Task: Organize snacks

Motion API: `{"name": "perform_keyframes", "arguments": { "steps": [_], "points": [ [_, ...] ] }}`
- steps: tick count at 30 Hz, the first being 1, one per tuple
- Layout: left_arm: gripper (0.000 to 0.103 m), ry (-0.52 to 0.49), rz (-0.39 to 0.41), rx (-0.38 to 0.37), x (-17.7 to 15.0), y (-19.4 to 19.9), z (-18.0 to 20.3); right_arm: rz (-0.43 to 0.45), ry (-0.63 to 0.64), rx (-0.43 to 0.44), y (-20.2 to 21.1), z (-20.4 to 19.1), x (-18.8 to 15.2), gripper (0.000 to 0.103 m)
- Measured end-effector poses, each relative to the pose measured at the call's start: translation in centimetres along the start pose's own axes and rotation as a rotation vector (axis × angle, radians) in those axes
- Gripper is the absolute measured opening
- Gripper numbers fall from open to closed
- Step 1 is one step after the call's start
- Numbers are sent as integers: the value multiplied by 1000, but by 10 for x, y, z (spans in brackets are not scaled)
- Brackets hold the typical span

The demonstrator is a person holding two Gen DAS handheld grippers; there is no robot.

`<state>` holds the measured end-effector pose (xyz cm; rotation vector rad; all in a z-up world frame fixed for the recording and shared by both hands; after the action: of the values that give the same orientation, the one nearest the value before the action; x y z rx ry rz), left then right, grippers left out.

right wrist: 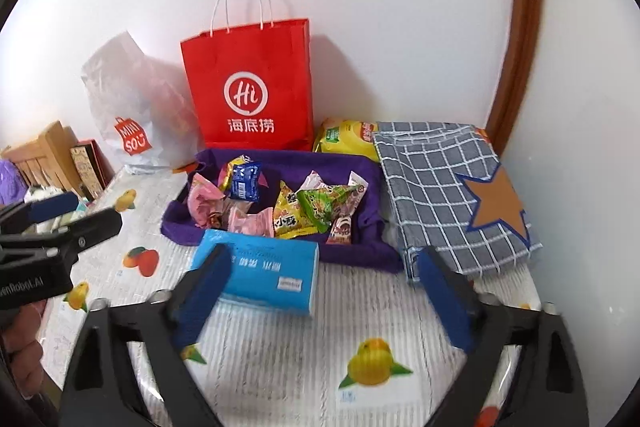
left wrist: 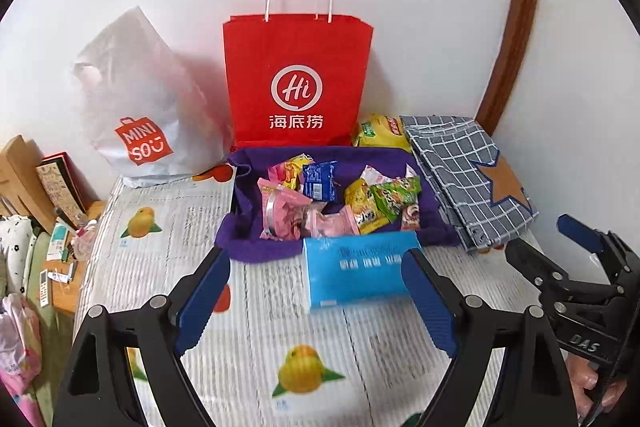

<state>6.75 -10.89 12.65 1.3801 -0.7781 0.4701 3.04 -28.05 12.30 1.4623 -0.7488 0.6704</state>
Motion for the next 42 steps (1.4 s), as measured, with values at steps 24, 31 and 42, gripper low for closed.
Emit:
{"name": "perform_keyframes", "arguments": {
  "steps": [24, 31, 42],
  "points": [
    [88, 21, 78, 34, -90, 94, 15, 95, -4, 0, 108, -4, -82, 100],
    [88, 9, 94, 32, -92, 103, 23, 119, -24, 5, 121, 3, -85, 100],
    [88, -6, 106, 34, -92, 110, 30, 122, -30, -10, 128, 10, -88, 100]
  ]
}}
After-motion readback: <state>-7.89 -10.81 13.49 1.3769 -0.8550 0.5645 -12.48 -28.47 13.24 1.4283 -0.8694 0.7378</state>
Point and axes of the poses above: each gripper's, at about its wrist camera, not at the fingertips, and y roughly against the way its jaws point, z to its right, x to its top, the point moved 10 cm from there along -y, roughly the way its jaws point, and after that the axes turned 4 degrees about x, right-handed, at the moved point
